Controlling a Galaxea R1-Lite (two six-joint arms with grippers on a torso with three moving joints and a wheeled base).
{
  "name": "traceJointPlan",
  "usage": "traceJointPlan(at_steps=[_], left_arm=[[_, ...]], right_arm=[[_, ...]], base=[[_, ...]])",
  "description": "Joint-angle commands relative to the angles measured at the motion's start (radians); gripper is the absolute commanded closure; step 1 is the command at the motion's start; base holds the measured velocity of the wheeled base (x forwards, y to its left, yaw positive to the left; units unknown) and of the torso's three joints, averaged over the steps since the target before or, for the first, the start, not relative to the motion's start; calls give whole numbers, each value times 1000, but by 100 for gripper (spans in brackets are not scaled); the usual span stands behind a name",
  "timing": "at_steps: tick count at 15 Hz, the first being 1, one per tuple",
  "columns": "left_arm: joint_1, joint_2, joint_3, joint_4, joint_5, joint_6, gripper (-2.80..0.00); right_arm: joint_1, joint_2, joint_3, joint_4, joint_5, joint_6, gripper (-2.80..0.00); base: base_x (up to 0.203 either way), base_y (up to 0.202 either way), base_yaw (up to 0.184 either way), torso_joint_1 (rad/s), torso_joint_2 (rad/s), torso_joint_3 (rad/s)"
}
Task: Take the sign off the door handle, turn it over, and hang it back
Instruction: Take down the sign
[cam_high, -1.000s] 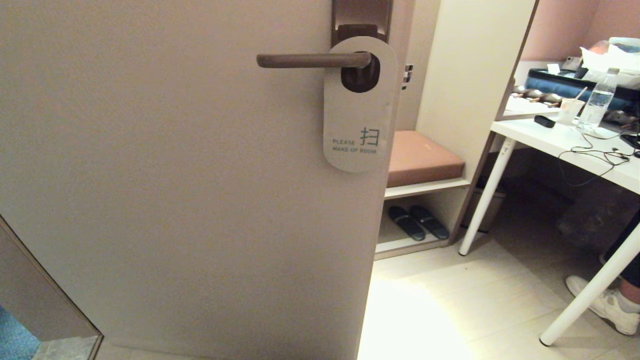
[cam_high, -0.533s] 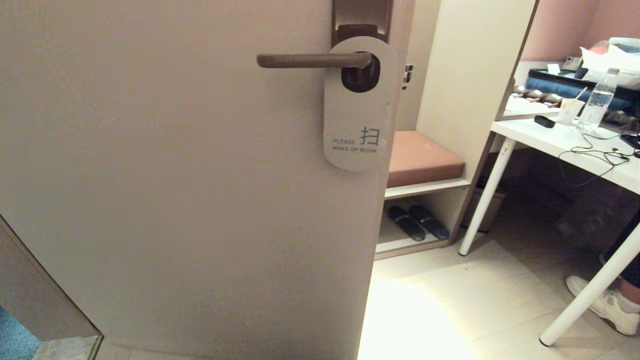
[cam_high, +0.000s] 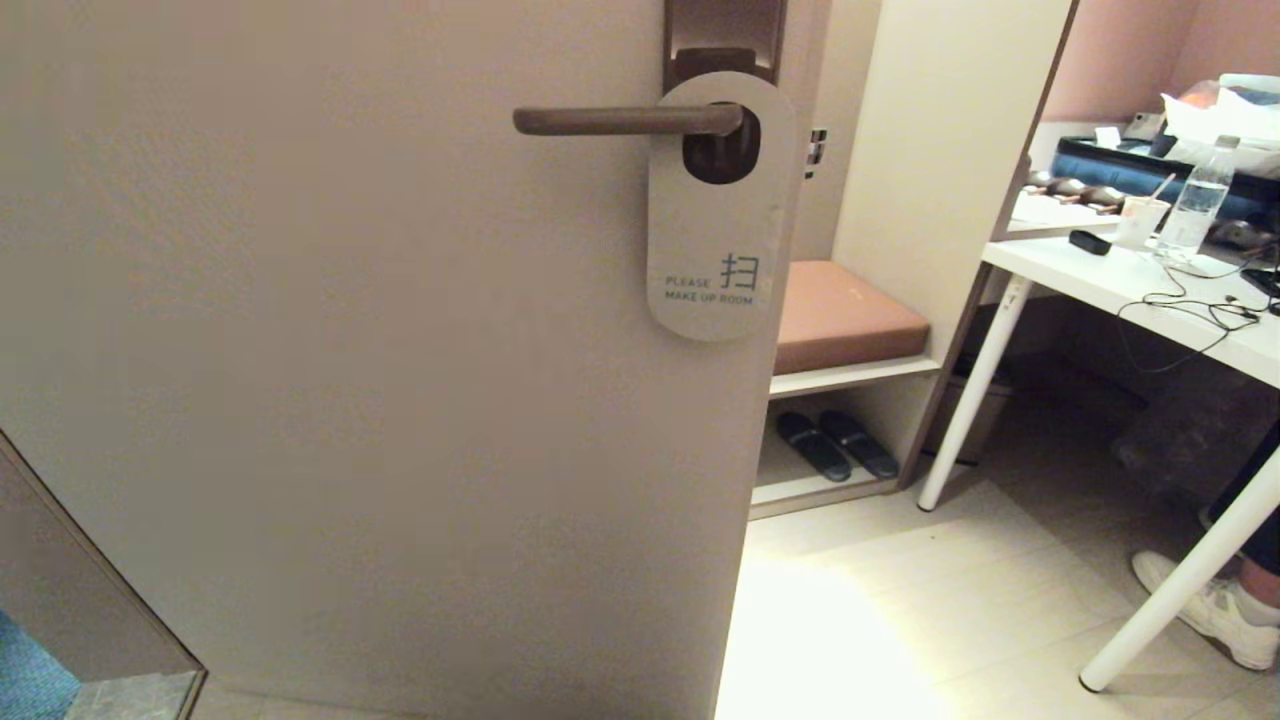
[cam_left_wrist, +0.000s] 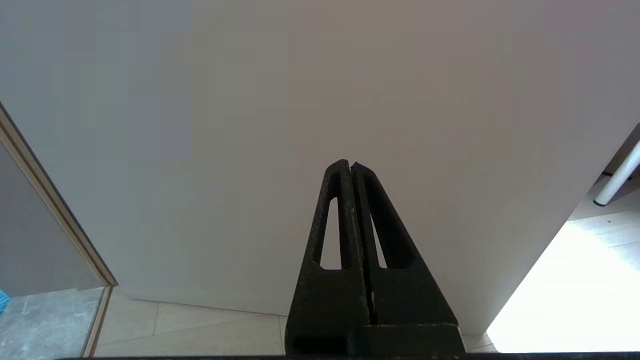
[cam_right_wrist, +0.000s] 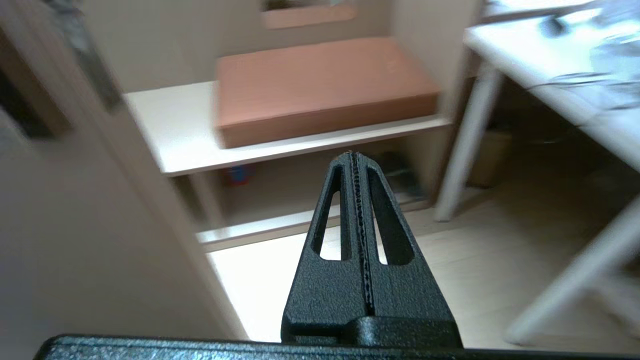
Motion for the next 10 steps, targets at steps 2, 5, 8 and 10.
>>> traceJointPlan(at_steps=[2, 5, 8, 10], left_arm=[[0, 1, 0, 0, 0, -1, 0], [0, 1, 0, 0, 0, -1, 0], [2, 1, 0, 0, 0, -1, 0], [0, 1, 0, 0, 0, -1, 0]], right_arm=[[0, 161, -78, 1, 122, 29, 0], [0, 198, -120, 0, 442, 32, 0], [1, 252, -165, 1, 752, -39, 0], [10, 311, -188, 5, 839, -195, 0]], base=[[0, 0, 0, 0, 0, 0], [0, 0, 0, 0, 0, 0], [0, 0, 0, 0, 0, 0], [0, 0, 0, 0, 0, 0]])
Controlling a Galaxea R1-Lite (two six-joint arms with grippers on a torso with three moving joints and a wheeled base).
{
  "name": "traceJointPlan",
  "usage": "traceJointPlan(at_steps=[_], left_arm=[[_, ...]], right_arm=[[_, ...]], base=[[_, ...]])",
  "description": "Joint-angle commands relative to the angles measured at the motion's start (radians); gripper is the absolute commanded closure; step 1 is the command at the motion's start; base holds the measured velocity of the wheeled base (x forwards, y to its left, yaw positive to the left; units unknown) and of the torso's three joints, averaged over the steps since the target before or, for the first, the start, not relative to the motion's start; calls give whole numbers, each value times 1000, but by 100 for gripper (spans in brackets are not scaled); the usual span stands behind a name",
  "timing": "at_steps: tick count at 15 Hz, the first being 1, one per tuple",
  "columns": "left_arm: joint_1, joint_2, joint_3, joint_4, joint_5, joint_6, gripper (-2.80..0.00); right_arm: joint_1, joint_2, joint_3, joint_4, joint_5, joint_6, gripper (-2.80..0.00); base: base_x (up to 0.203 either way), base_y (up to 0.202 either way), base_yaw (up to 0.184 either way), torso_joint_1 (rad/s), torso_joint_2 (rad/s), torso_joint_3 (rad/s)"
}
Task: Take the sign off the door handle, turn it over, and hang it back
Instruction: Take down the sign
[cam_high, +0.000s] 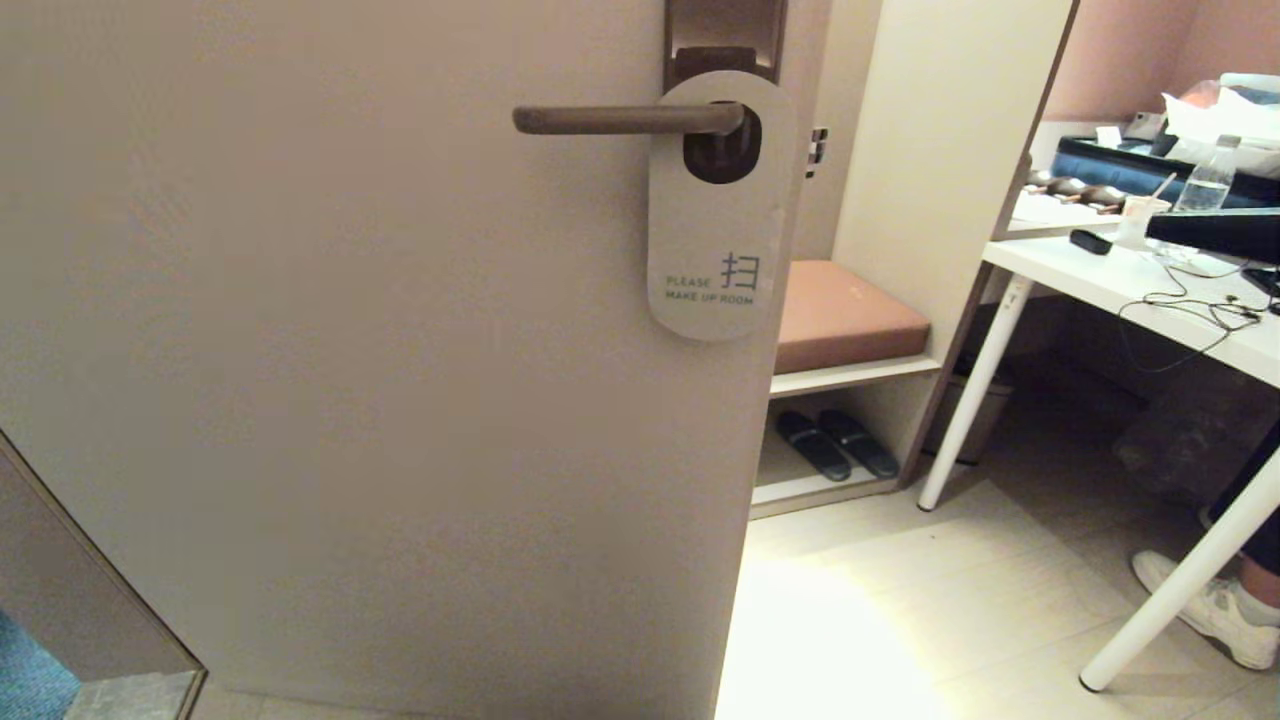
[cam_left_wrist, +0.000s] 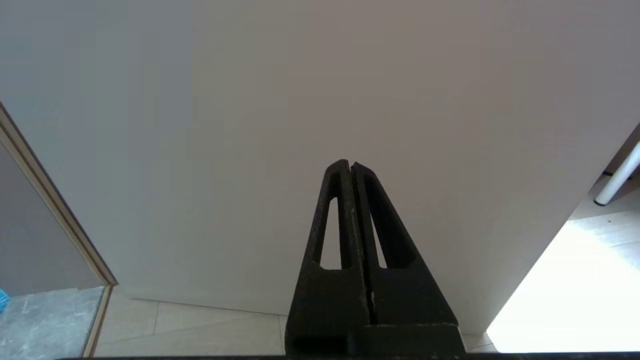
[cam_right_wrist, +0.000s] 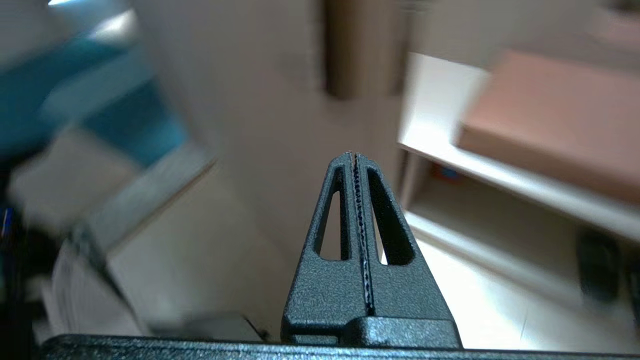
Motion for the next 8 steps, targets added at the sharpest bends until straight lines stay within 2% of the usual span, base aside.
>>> traceJointPlan(at_steps=[1, 3, 8], left_arm=[[0, 1, 0, 0, 1, -1, 0], [0, 1, 0, 0, 1, -1, 0], [0, 1, 0, 0, 1, -1, 0]], right_arm=[[11, 68, -13, 2, 69, -82, 0], [32, 122, -18, -8, 121, -122, 0], [48, 274, -77, -134, 179, -205, 0]], base=[[0, 0, 0, 0, 0, 0], [0, 0, 0, 0, 0, 0], [0, 0, 0, 0, 0, 0]])
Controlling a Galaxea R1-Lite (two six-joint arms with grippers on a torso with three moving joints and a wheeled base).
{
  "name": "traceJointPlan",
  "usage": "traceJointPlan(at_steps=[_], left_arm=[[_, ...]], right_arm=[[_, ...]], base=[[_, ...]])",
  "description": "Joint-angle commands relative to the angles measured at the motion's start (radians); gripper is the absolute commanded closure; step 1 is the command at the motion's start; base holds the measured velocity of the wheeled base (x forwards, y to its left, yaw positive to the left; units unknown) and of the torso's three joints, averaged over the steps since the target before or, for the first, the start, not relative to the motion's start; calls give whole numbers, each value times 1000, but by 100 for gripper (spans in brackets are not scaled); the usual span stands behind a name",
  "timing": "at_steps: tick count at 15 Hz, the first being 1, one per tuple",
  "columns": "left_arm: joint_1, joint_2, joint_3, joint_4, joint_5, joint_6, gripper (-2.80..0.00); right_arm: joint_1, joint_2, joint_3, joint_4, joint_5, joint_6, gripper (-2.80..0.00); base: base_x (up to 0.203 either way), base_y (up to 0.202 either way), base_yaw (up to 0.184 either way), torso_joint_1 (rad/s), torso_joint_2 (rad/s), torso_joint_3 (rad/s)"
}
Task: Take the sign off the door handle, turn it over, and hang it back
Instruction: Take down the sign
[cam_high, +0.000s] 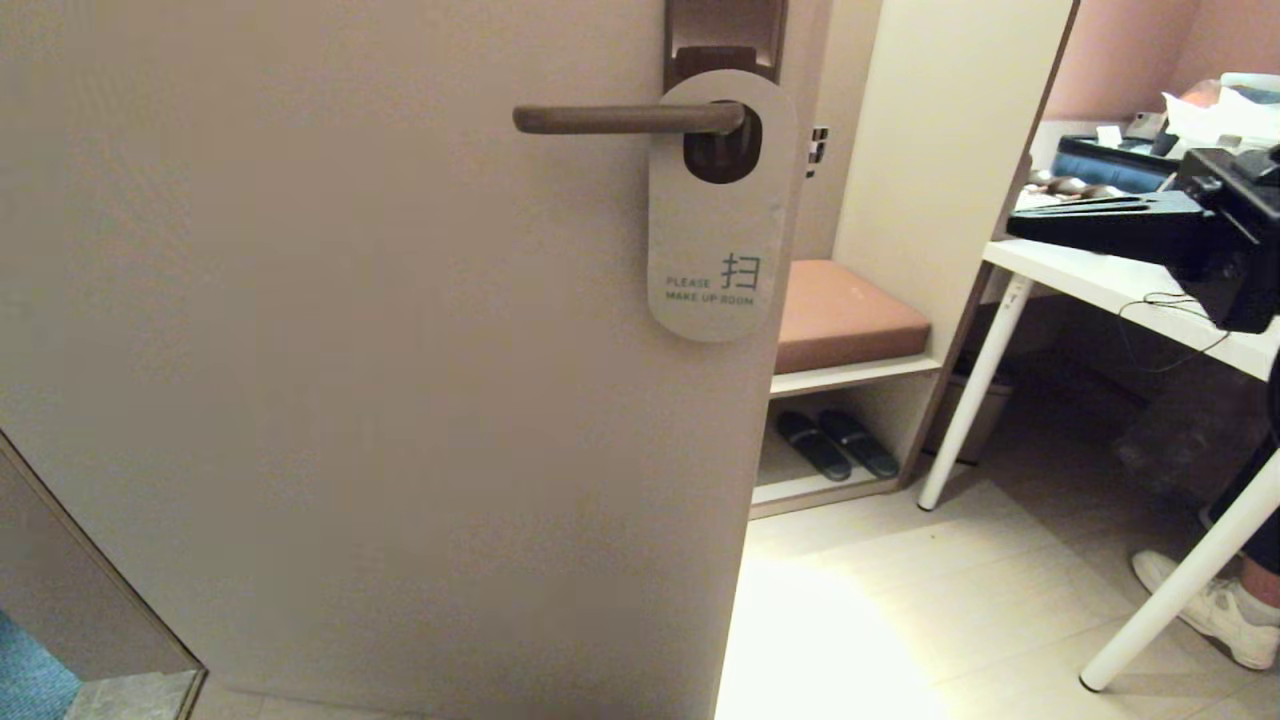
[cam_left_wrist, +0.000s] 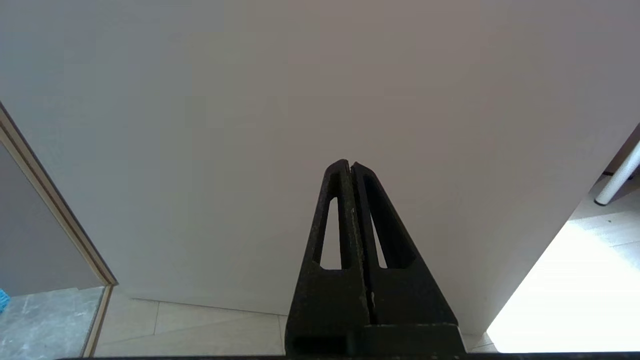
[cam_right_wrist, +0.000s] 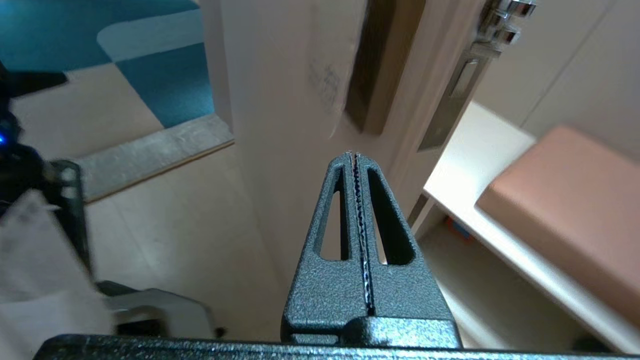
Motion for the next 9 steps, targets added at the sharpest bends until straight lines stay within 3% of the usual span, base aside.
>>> traceJointPlan(at_steps=[1, 9], left_arm=[[0, 1, 0, 0, 0, -1, 0], [0, 1, 0, 0, 0, -1, 0]], right_arm=[[10, 80, -8, -25, 9, -10, 0], [153, 225, -23, -146, 11, -11, 0]], base=[[0, 0, 0, 0, 0, 0], [0, 0, 0, 0, 0, 0]])
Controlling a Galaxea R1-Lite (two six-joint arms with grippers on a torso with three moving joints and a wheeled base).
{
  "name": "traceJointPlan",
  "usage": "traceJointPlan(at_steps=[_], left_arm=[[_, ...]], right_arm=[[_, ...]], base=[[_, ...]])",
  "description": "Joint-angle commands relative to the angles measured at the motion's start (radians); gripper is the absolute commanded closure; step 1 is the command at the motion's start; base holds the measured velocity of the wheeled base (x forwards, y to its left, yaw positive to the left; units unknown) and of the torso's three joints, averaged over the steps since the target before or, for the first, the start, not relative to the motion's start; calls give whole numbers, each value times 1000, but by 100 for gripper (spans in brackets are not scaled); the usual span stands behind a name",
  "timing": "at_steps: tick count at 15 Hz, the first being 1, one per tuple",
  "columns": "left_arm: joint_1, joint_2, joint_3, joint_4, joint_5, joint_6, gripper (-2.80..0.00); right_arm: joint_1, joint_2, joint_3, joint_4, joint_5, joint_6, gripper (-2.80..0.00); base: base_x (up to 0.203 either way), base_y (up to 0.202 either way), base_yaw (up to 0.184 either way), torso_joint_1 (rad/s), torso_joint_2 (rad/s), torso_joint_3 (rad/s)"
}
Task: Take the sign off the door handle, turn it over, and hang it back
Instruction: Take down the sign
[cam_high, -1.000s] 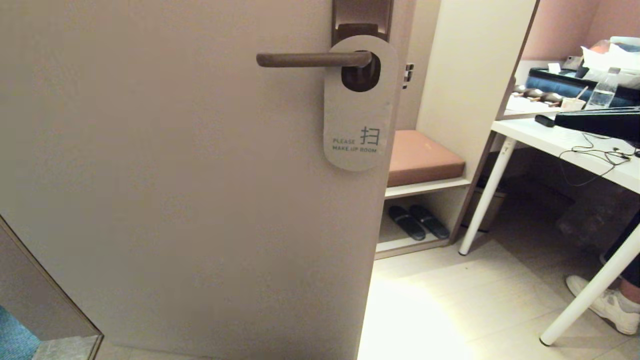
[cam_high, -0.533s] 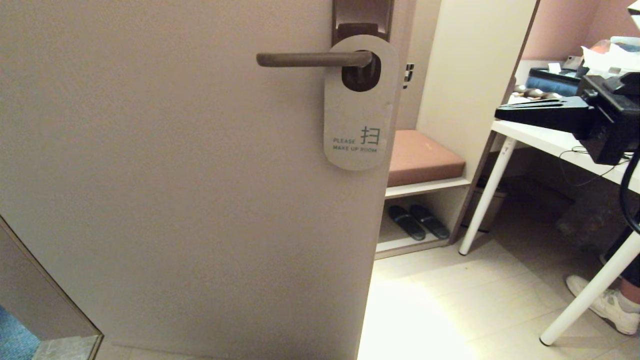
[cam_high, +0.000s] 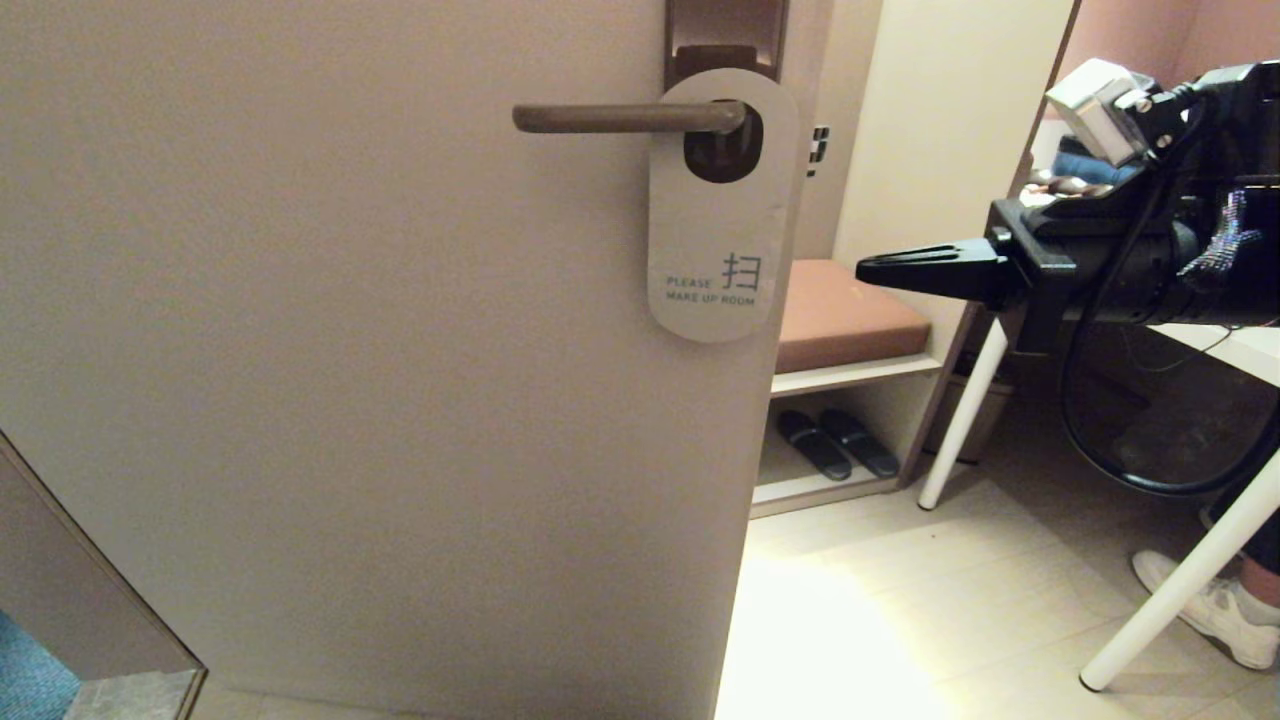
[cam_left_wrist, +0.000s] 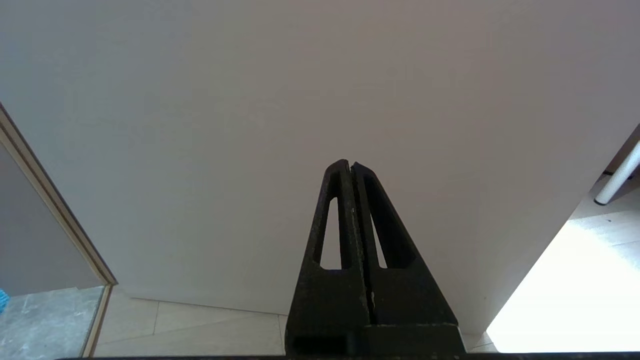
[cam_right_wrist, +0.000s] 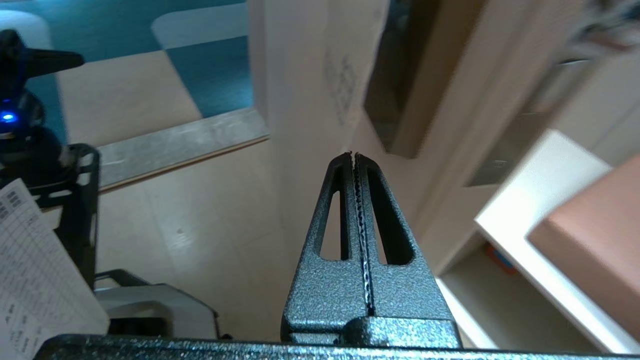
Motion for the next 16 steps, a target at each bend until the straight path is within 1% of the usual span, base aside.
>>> traceJointPlan(at_steps=[1, 2, 3, 8, 10, 16], left_arm=[[0, 1, 0, -1, 1, -1, 0], [0, 1, 0, -1, 1, -1, 0], [0, 1, 0, -1, 1, -1, 0], [0, 1, 0, -1, 1, -1, 0], [1, 1, 0, -1, 1, -1, 0], [0, 1, 0, -1, 1, -1, 0]], right_arm=[[12, 24, -3, -1, 7, -2, 0], [14, 27, -2, -1, 7, -4, 0], [14, 32, -2, -1, 9, -4, -280], [32, 33, -3, -3, 12, -5, -280], [54, 34, -4, -3, 12, -4, -280], [110, 82, -68, -3, 12, -4, -280]], base=[[0, 0, 0, 0, 0, 0], [0, 0, 0, 0, 0, 0], [0, 0, 0, 0, 0, 0], [0, 0, 0, 0, 0, 0], [0, 0, 0, 0, 0, 0], [0, 0, 0, 0, 0, 0]])
